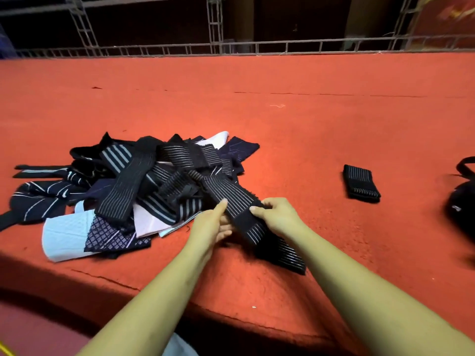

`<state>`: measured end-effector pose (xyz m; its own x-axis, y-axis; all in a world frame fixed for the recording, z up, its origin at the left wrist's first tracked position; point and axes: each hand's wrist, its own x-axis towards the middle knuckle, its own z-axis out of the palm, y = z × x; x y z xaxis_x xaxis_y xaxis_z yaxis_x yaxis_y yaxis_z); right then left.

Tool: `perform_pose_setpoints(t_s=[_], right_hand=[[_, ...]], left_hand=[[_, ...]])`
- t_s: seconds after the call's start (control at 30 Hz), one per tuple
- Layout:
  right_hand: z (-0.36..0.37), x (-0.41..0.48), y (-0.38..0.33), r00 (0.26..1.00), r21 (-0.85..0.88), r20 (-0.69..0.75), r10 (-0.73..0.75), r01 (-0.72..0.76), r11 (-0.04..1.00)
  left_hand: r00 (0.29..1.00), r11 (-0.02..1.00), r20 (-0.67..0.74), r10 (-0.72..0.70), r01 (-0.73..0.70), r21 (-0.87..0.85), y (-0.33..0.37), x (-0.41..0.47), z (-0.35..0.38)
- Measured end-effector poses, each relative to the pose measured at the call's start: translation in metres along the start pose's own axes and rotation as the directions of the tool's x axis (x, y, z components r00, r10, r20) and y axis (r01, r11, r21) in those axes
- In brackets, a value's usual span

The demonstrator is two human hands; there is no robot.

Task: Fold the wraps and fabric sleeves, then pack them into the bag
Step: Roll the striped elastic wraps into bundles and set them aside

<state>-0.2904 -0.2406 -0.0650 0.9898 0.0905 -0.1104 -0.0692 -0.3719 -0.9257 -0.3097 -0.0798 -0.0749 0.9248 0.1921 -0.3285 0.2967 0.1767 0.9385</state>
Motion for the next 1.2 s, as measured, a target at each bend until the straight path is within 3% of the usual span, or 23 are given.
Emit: perform_pose_setpoints(t_s=[0.2,0.47,0.6,0.8,0.93,1.07,1.2], right_hand=[[-0.034,-0.026,0.007,0.99,0.172,0.141,0.006,-0.03,0.985],[-0.07,-0.04,0.024,0.969,0.185,0.247,0.009,-0.056,0.981],[-0.076,-0.037,0.025,0.953,0.051,0.302,0.035,-0.053,0.997],[-0.028,-0.014,0.012,0.978,-0.02,0.174,0.112,-0.111,0.994],[0.0,-0.011,0.007,0.955,-0.051,0.253,0.154,-0.145,0.988],[-0.01,-0.013,0.002,0.926,-0.018,0.321,0.2,-0.206,0.978],[-0.043,-0.018,0.006,0.936,-0.012,0.324,0.136,-0.14,0.99]], left_hand=[[0.999,0.923,-0.046,0.007,-0.025,-0.385,0.032,0.043,-0.004],[0.99,0.966,-0.14,-0.023,-0.014,-0.257,0.024,0.05,0.013],[0.995,0.95,-0.098,-0.031,-0.001,-0.313,0.012,0.047,0.01],[0.997,0.899,-0.01,-0.075,0.063,-0.434,-0.003,0.034,0.009],[0.998,0.866,0.017,-0.065,0.065,-0.497,0.0,0.028,0.004],[0.997,0.902,0.021,-0.068,0.07,-0.426,0.013,0.03,-0.002],[0.961,0.957,0.185,-0.205,0.236,-0.165,0.023,0.023,0.001]])
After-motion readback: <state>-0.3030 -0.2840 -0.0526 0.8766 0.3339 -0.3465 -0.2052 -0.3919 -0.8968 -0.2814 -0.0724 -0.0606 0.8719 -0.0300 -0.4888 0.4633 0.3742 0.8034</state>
